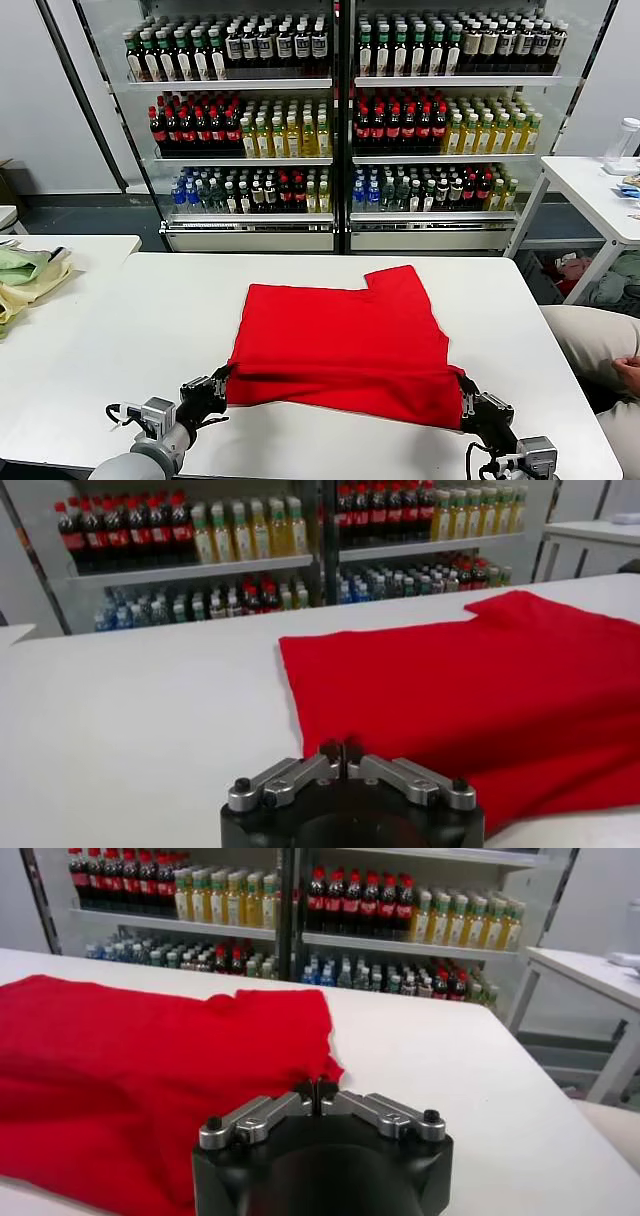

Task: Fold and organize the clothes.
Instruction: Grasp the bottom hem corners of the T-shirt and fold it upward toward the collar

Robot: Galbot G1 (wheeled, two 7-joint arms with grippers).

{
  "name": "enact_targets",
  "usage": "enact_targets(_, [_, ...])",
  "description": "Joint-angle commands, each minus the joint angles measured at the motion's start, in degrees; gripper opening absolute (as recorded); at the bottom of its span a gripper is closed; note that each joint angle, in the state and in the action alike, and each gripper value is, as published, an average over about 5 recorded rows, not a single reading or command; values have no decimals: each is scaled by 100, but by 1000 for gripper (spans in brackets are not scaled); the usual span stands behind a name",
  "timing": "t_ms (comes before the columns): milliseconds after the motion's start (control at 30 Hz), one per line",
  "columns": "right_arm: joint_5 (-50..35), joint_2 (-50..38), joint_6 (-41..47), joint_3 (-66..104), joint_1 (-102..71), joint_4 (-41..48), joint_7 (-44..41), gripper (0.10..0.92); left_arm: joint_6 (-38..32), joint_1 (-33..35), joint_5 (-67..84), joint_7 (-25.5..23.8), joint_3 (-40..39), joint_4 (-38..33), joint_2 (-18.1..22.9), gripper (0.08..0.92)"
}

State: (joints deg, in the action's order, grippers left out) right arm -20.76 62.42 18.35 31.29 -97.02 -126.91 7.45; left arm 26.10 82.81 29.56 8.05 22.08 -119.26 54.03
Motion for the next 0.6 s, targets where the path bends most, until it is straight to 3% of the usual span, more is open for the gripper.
enact_targets(33, [26,1,44,-167,199,125,2,117,49,-370,-215,-318,-77,315,-25,83])
enact_targets(233, [42,-19,113,-279,375,178,-8,169,49,-560,-350,-384,-197,507,9,97])
enact_targets(600, [-204,30,307,-653,1052,565,57,475,-20,-570,-421,-286,-64,653,-15,381])
